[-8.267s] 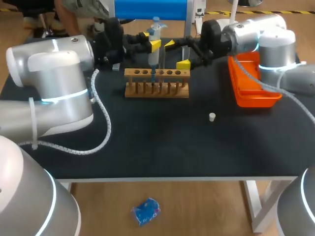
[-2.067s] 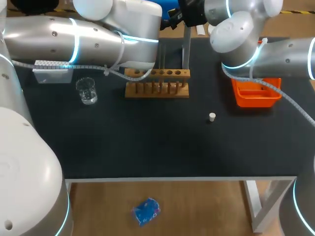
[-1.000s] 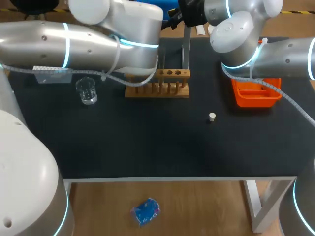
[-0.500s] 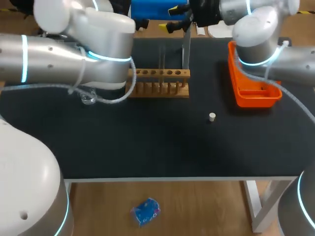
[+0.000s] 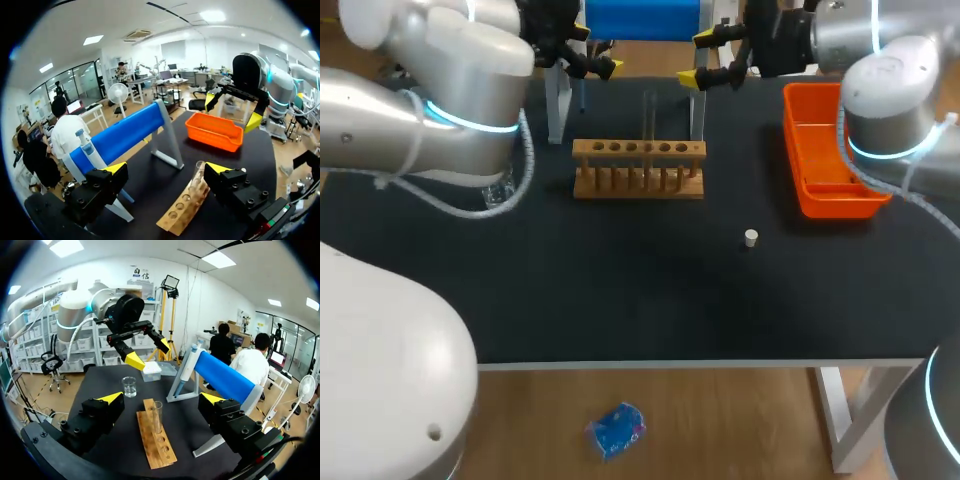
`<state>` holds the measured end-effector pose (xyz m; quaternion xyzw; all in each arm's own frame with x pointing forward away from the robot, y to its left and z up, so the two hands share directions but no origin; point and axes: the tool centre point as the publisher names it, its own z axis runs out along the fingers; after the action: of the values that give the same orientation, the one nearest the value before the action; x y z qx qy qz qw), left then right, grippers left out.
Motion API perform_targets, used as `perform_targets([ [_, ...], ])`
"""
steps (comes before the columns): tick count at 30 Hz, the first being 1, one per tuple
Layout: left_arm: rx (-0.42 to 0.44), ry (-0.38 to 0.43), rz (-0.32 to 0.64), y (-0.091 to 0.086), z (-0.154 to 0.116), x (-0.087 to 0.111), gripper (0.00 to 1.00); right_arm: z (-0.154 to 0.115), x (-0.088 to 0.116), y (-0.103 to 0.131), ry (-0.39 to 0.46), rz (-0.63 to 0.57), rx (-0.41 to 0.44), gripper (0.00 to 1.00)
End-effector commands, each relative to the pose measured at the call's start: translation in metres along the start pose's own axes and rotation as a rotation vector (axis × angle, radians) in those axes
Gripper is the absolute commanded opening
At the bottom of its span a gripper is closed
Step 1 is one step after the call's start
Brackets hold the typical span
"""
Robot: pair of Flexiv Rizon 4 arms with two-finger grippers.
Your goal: Invert the test tube, pick up the pipette, mount the tip to pipette, aspirate from beaker and dispense into the tube, eject the tip, return the pipette, and cap with the stopper.
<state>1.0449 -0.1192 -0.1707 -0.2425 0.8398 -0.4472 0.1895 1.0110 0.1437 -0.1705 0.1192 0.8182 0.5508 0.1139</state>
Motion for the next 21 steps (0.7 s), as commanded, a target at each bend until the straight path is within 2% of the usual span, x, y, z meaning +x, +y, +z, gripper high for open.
perform_targets([
  [1, -0.039, 0.196, -0.001, -0.005, -0.009, -0.002, 1.00, -0.009, 0.002, 0.000, 0.004, -0.001, 0.002, 1.00],
  [8, -0.039, 0.196, -0.001, -0.005, -0.009, -0.002, 1.00, -0.009, 0.002, 0.000, 0.004, -0.001, 0.002, 1.00],
  [9, -0.012, 0.246, 0.019, -0.006, -0.008, 0.000, 1.00, -0.009, 0.002, 0.000, 0.004, -0.001, 0.002, 1.00],
  [11, -0.052, 0.288, 0.109, -0.004, -0.006, 0.005, 1.00, -0.014, 0.005, -0.006, 0.020, -0.005, -0.016, 1.00],
  [13, -0.056, 0.374, 0.161, 0.000, -0.004, 0.008, 1.00, -0.021, 0.009, -0.014, 0.016, -0.004, -0.020, 1.00],
  [14, -0.069, 0.380, 0.173, 0.002, -0.003, 0.009, 1.00, -0.026, 0.012, -0.018, 0.016, -0.010, -0.028, 1.00],
  [16, -0.073, 0.444, 0.200, 0.006, -0.001, 0.011, 1.00, -0.034, 0.017, -0.026, 0.012, -0.018, -0.032, 1.00],
  [21, -0.092, 0.495, 0.218, 0.013, 0.007, 0.016, 1.00, -0.053, 0.032, -0.042, -0.012, -0.041, -0.060, 1.00],
])
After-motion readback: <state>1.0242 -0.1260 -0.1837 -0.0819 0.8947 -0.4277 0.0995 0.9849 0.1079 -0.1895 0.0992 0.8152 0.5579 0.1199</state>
